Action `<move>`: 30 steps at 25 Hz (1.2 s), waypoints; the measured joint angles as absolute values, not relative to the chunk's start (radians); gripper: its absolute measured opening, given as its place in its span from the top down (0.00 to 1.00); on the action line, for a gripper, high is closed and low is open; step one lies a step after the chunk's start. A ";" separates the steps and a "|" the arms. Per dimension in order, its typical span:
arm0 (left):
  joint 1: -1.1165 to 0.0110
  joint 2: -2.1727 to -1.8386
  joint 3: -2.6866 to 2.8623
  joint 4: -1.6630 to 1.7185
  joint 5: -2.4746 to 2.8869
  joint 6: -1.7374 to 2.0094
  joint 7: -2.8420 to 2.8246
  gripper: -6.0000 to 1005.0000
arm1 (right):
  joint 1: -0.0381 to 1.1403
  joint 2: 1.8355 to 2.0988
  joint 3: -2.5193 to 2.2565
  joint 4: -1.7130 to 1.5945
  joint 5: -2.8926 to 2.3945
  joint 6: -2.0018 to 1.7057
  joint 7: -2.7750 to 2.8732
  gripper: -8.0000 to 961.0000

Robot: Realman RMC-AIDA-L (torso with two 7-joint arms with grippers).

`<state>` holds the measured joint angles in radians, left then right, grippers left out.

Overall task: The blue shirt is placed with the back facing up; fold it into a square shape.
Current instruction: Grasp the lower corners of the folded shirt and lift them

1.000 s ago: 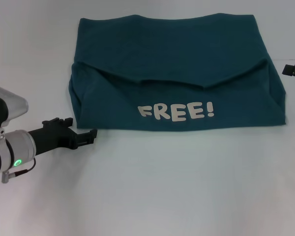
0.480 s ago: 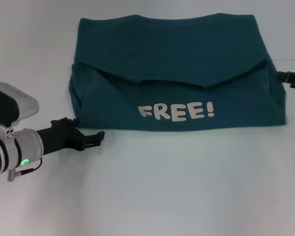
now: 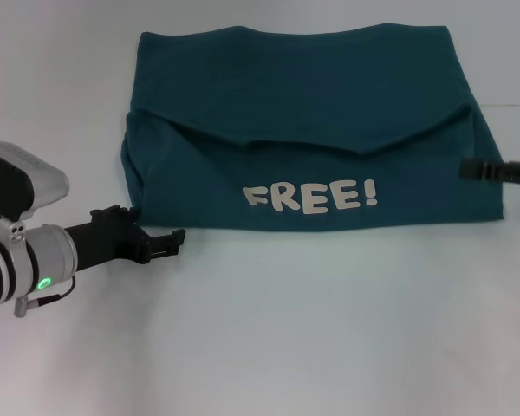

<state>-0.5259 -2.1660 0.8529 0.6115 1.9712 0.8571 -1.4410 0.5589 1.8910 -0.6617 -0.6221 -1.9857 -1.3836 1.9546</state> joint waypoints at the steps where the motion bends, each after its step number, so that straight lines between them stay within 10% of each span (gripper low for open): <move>1: -0.526 -2.166 0.853 0.612 1.971 0.858 -1.441 0.18 | 0.559 1.891 -0.662 -0.623 -1.999 -1.389 1.954 0.20; 14: -0.526 -2.165 0.854 0.623 1.971 0.852 -1.448 0.23 | 0.564 1.913 -0.650 -0.681 -2.081 -1.402 1.964 0.20; 30: -0.540 -2.163 0.858 0.629 2.019 0.839 -1.488 0.65 | 0.558 1.924 -0.629 -0.687 -2.080 -1.404 1.959 0.20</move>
